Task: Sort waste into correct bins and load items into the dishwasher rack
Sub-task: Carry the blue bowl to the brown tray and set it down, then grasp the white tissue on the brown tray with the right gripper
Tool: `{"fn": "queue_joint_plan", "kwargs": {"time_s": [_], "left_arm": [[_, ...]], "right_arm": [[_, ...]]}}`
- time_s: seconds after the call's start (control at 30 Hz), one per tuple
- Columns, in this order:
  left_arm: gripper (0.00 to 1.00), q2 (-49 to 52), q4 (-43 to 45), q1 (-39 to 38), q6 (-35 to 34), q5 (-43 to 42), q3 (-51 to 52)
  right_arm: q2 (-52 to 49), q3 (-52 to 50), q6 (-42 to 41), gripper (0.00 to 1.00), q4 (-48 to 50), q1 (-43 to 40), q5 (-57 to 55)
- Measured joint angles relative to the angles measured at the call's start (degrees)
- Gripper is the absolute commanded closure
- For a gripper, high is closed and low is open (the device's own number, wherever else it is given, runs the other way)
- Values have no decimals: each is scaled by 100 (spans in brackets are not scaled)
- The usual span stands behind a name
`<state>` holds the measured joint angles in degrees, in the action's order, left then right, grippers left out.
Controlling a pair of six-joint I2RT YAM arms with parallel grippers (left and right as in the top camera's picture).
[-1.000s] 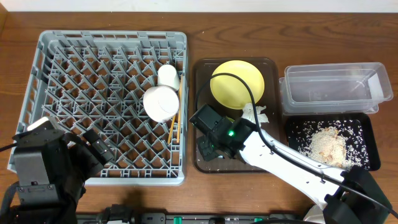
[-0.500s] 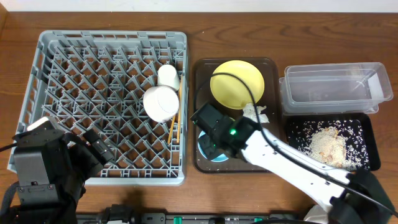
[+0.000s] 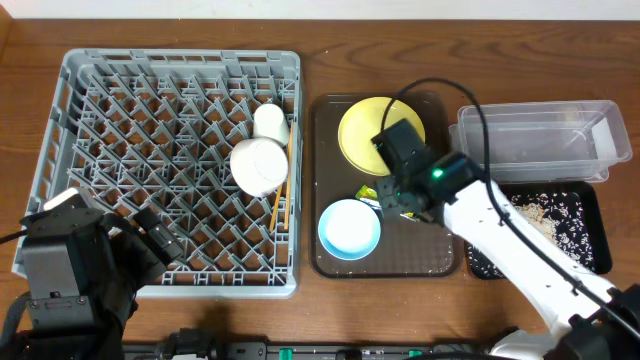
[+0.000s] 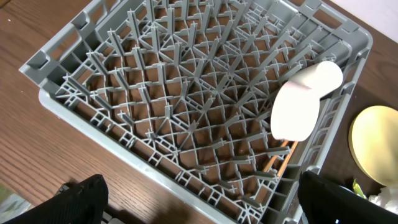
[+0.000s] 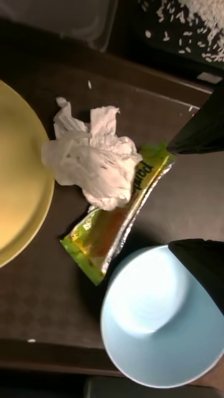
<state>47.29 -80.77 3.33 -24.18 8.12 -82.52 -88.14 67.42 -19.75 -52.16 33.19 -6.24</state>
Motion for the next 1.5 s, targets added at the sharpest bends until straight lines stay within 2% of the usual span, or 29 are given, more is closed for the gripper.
{"fn": "queue_joint_plan", "kwargs": {"time_s": [0.1, 0.23, 0.6, 0.67, 0.7, 0.77, 0.83, 0.97, 1.1, 1.2, 1.37, 1.5], "left_arm": [[2, 0, 0, 0, 0, 2, 0], [1, 0, 0, 0, 0, 0, 0], [2, 0, 2, 0, 0, 2, 0], [2, 0, 0, 0, 0, 2, 0], [1, 0, 2, 0, 0, 2, 0], [2, 0, 0, 0, 0, 2, 0], [2, 0, 0, 0, 0, 2, 0], [2, 0, 0, 0, 0, 2, 0], [2, 0, 0, 0, 0, 0, 0], [2, 0, 0, 0, 0, 2, 0], [2, 0, 0, 0, 0, 0, 0], [2, 0, 0, 0, 0, 0, 0]], "right_arm": [[-151, 0, 0, 55, 125, -46, -7], [-496, 0, -129, 47, 236, -46, -232], [-1652, -2, -483, 46, 581, -205, -638], [-1849, -2, -487, 50, 710, -249, -643], [-1932, -2, -498, 54, 754, -269, -643], [-2026, -2, -514, 73, 811, -295, -619], [-2052, -4, -511, 87, 811, -319, -592], [-2031, -4, -549, 93, 723, -350, -584], [-1657, -4, -520, 97, 496, -350, -566], [-944, -2, -450, 97, 446, -356, -566], [391, 9, -319, 91, 437, -494, -671], [1165, 15, -271, 89, 389, -1104, -944]]}}
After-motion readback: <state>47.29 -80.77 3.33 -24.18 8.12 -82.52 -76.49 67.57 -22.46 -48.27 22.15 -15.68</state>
